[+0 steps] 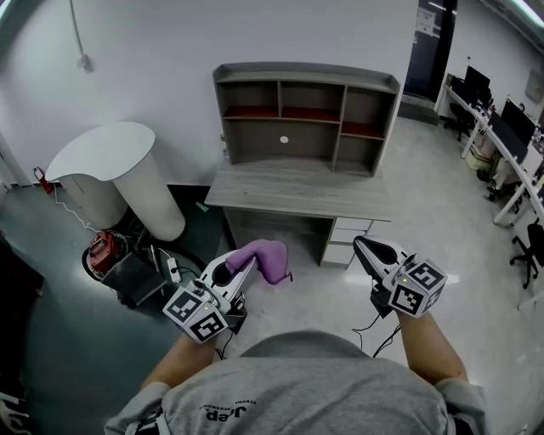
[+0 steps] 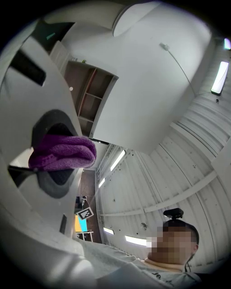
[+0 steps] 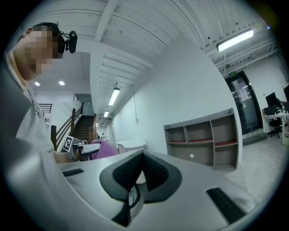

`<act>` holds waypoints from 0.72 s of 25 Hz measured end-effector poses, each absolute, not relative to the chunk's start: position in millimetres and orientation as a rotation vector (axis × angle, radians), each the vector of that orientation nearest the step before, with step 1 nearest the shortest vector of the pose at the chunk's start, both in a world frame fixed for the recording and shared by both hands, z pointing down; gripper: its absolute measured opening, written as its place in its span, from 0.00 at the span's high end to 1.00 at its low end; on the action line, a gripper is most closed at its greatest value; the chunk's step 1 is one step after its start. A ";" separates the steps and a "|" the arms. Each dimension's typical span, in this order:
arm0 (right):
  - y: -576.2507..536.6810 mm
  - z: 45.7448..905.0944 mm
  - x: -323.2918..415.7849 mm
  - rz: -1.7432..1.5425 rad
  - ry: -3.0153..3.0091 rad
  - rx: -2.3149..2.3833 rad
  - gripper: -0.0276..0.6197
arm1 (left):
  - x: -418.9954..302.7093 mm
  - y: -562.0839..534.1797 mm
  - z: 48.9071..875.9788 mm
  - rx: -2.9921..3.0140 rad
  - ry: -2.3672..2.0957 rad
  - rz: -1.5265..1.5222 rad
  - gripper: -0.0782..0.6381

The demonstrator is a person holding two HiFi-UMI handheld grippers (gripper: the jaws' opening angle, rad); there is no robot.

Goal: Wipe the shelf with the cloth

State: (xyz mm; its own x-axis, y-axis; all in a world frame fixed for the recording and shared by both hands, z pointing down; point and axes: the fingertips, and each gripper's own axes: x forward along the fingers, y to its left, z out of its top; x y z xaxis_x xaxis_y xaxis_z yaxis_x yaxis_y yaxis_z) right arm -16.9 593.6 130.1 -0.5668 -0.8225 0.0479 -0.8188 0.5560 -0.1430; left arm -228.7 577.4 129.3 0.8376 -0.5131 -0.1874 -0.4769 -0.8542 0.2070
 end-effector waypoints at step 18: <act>531.7 187.0 32.2 -0.365 2.805 -1.420 0.92 | -168.2 505.4 180.3 2.786 -0.726 -0.297 0.79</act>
State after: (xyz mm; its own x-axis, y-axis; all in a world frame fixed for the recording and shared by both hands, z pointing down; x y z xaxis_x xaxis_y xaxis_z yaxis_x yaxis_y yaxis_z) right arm 32.2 531.7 187.0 -0.5973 -0.7923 0.1246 -0.7978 0.5710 -0.1936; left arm -168.2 505.4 180.3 0.8554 -0.5006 -0.1332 -0.4503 -0.8457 0.2864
